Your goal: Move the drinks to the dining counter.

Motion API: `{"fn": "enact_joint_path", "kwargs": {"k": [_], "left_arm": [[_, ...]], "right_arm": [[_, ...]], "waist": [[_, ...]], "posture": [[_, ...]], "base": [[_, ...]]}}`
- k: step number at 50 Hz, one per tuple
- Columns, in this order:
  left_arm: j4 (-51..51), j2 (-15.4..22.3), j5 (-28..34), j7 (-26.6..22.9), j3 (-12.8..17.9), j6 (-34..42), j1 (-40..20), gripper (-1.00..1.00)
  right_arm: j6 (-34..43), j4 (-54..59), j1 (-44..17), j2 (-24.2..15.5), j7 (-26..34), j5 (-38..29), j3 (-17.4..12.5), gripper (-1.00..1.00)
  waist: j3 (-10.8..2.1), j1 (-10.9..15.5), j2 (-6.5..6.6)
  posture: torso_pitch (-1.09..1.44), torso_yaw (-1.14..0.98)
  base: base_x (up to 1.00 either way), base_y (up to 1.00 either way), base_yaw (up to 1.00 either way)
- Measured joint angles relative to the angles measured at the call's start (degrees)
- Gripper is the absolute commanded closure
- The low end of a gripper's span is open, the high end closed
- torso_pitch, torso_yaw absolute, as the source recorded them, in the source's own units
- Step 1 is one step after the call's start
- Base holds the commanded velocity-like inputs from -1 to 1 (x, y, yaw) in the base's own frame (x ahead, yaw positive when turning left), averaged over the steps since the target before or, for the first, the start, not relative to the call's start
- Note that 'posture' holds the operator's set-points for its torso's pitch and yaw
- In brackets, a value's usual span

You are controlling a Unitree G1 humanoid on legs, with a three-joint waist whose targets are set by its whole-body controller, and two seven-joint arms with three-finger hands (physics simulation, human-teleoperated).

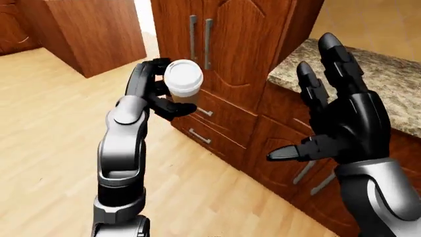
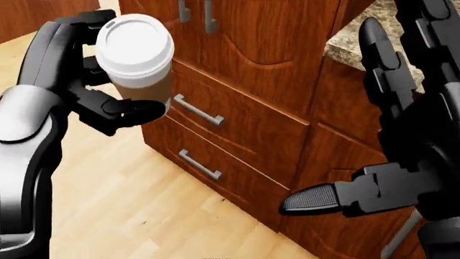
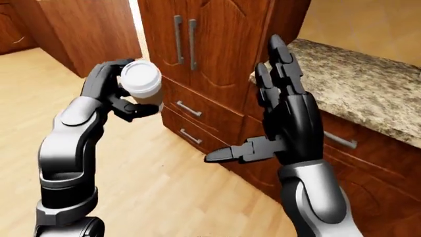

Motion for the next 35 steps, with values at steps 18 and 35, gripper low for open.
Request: {"fn": "enact_joint_path", "kwargs": {"k": [18,35], "left_arm": [[-11.9,-0.1,-1.5,-0.9,0.9,7.8,4.4,1.00],[-12.1,-0.8,-4.5,-0.1,-1.2,7.2,6.8,1.00]], "right_arm": [[-3.1,4.9,3.3,2.3,0.5,-4.7,2.3,-1.00],[-3.9,4.8,4.9,3.5,1.9,-8.9,1.3,-1.00]], "waist": [[-1.65,0.5,7.42],[-1.15,-0.9,1.55]], "posture": [[0.00,0.00],[0.00,0.00]], "base": [[-0.07,0.00,1.00],[0.00,0.00,1.00]]}}
